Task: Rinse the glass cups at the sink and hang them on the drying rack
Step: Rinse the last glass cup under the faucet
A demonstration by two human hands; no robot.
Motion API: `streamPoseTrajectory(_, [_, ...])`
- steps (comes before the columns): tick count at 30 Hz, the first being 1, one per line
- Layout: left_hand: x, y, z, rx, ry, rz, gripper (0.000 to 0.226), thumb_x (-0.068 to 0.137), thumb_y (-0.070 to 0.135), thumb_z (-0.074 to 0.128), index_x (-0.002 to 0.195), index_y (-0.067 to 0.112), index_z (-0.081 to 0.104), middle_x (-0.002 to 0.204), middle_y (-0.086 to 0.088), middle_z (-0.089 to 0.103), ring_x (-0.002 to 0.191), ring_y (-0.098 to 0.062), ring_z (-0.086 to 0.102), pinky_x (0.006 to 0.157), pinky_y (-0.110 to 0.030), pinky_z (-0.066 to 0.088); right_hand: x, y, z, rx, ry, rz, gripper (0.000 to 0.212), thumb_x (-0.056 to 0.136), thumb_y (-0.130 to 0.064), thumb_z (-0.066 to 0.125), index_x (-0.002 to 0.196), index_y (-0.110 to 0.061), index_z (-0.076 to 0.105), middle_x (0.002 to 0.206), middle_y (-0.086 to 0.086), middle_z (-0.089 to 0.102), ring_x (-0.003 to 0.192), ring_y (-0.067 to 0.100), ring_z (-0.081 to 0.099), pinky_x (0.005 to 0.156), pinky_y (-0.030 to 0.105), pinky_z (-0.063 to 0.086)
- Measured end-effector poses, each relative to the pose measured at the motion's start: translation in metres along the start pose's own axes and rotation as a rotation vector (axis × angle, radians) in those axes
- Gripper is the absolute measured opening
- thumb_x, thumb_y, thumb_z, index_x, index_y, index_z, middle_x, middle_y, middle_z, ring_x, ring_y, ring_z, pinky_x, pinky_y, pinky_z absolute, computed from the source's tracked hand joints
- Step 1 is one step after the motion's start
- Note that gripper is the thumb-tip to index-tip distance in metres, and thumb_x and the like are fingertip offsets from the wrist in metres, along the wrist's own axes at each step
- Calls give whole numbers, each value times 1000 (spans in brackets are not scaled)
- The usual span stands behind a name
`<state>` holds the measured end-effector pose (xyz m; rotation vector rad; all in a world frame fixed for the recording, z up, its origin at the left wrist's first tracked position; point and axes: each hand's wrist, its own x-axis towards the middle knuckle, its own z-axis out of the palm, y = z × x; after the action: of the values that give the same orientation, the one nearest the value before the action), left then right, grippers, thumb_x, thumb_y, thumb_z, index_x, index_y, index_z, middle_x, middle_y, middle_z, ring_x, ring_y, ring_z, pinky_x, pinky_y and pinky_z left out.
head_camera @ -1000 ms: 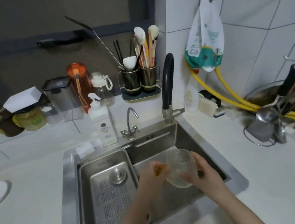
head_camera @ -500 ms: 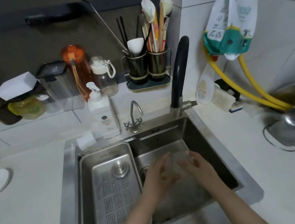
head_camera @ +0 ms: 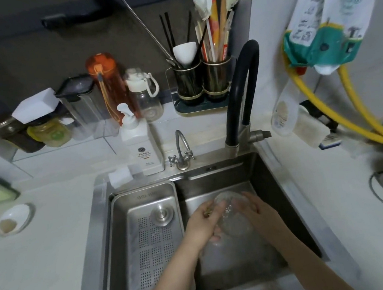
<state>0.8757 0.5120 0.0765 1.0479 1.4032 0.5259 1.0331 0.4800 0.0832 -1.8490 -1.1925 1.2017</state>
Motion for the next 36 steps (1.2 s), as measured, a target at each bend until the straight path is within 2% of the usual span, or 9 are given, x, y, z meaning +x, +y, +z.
streamPoseTrajectory(3, [2,4,2,-3,1,-2,69,72,61,66,130,27,51,118,-4,64,81,-18,70,71,-35,61,3,0,-5,43,-2,-27,50,87,-48,55,131,-26,48,118,-9,54,105,11,52,89,21,39])
streamPoseTrajectory(7, [0,9,4,35,74,98,60,77,46,73,131,28,51,92,4,62,80,-17,62,85,-45,56,10,-1,-14,54,-70,-88,42,85,-44,61,123,-29,51,111,-13,58,104,9,58,74,14,40])
streamPoseTrajectory(11, [1,8,1,70,87,191,85,67,37,82,140,26,40,97,-1,64,92,-15,63,94,-41,53,17,-3,-18,153,-58,-96,40,82,-34,69,115,-25,47,105,-10,59,92,1,59,70,14,45])
streamPoseTrajectory(14, [0,13,2,12,125,177,61,82,21,71,136,11,45,102,-5,66,89,-14,65,79,-32,58,23,-2,-21,216,-56,-125,41,78,-28,75,111,-19,52,105,-3,64,91,7,63,62,12,49])
streamPoseTrajectory(17, [0,23,2,-39,161,152,25,92,8,57,114,-3,59,83,-4,66,65,-4,65,53,-18,55,30,-1,-28,175,-140,-250,47,73,-34,76,115,-22,59,108,-1,67,99,12,66,72,17,53])
streamPoseTrajectory(23, [0,40,7,-203,120,32,7,89,15,64,83,13,62,78,-5,65,69,-13,64,61,-28,57,38,-18,-53,108,-200,-452,50,74,2,74,114,-22,57,102,-22,67,96,-11,60,75,6,47])
streamPoseTrajectory(26, [3,46,14,-274,185,43,11,88,11,65,78,10,60,71,-6,63,64,-14,62,62,-29,53,58,-19,-65,55,-306,-405,47,80,-16,72,121,-29,54,111,-20,62,103,-9,59,84,14,52])
streamPoseTrajectory(29, [9,52,17,-268,314,112,15,85,9,68,72,9,60,66,-7,62,62,-19,59,59,-29,50,93,-11,-78,-57,-188,-335,50,75,-47,67,121,-30,57,117,-7,62,104,8,62,91,35,54])
streamPoseTrajectory(36, [19,61,18,-133,386,210,11,79,15,75,75,14,64,72,-4,70,65,-15,61,64,-27,45,158,-19,-103,-392,302,-388,30,87,-14,62,115,-6,58,121,9,55,114,27,49,97,32,35])
